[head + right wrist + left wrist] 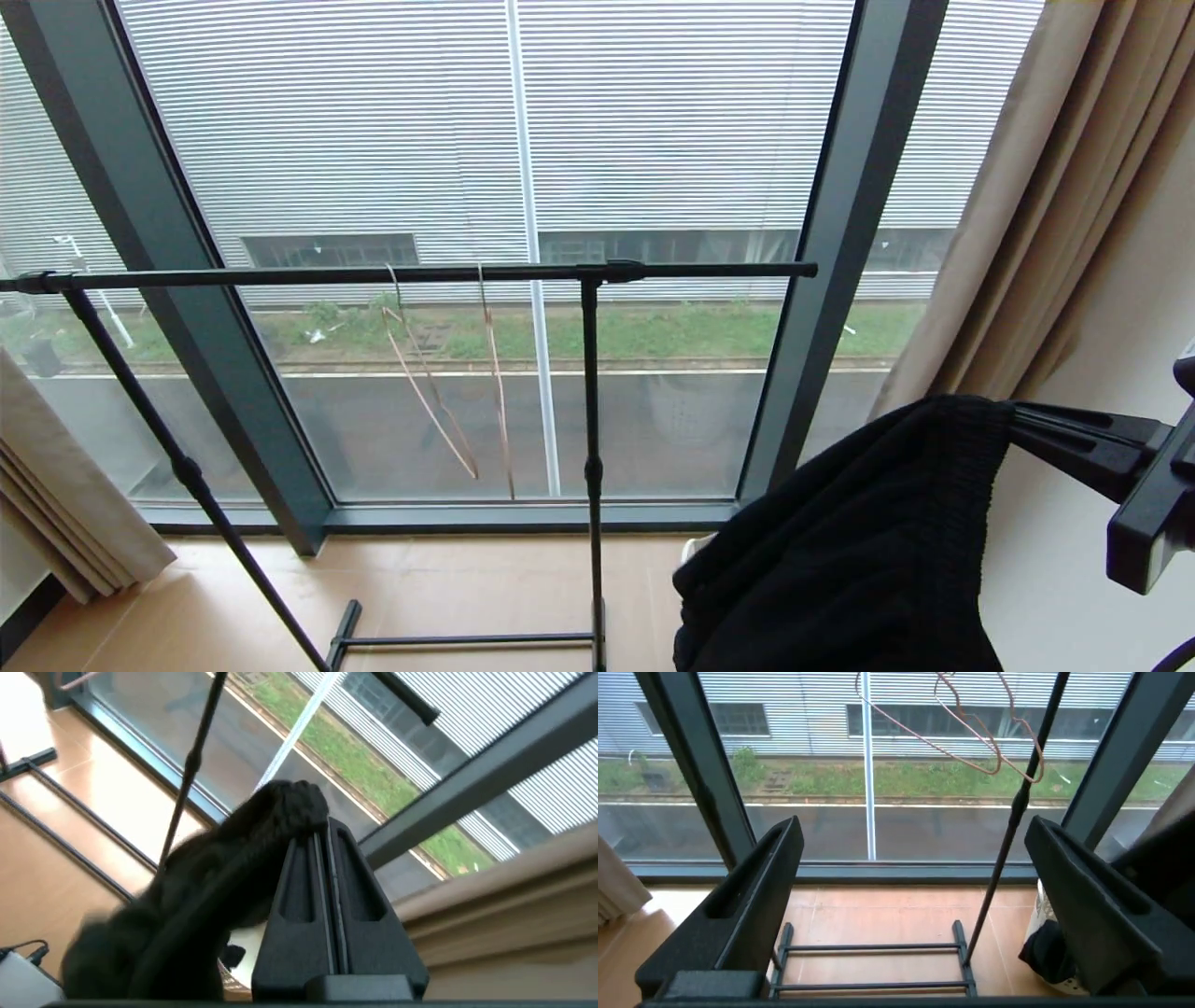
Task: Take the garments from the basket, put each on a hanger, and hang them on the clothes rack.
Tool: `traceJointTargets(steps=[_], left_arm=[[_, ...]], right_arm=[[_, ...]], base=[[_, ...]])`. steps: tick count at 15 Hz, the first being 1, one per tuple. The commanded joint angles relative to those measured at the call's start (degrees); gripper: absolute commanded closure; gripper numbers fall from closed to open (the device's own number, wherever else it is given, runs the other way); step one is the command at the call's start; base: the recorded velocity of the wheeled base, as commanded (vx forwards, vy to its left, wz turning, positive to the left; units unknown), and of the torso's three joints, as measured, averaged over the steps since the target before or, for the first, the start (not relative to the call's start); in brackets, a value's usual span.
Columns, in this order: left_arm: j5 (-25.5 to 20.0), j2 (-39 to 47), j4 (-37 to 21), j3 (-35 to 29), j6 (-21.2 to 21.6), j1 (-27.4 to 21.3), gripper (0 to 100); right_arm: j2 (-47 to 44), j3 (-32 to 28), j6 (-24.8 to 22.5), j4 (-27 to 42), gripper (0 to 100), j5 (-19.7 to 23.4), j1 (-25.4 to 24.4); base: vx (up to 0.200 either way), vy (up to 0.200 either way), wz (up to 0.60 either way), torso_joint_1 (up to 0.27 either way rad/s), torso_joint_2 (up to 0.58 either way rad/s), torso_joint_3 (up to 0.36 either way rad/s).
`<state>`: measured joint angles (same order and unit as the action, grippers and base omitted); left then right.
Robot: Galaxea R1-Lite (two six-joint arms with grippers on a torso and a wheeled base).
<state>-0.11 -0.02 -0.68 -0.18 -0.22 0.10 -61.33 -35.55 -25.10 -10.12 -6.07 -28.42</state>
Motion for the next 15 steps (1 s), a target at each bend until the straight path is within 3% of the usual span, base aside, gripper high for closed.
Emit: traceJointTargets(steps=[1,13,15], left_arm=[[0.02,0.02,-0.02,0.01,-0.04,-0.01,0],[0.02,0.02,-0.02,0.01,-0.04,-0.01,0],[0.02,0.02,-0.02,0.01,-0.04,-0.01,0]], right_arm=[[0.07,0.13,-0.04,-0.08,100,0.01,-0.06],[-0.1,0.3,-0.04,-0.08,100,0.01,-0.06],[-0.19,0.3,-0.04,-0.08,100,0.01,-0.06]], base=[[0.0,0.2,0.0,0.002,0.0,0.002],[0.0,0.2,0.0,0.004,0.0,0.002],[-0.2,0.1,0.0,0.0,0.0,0.002]])
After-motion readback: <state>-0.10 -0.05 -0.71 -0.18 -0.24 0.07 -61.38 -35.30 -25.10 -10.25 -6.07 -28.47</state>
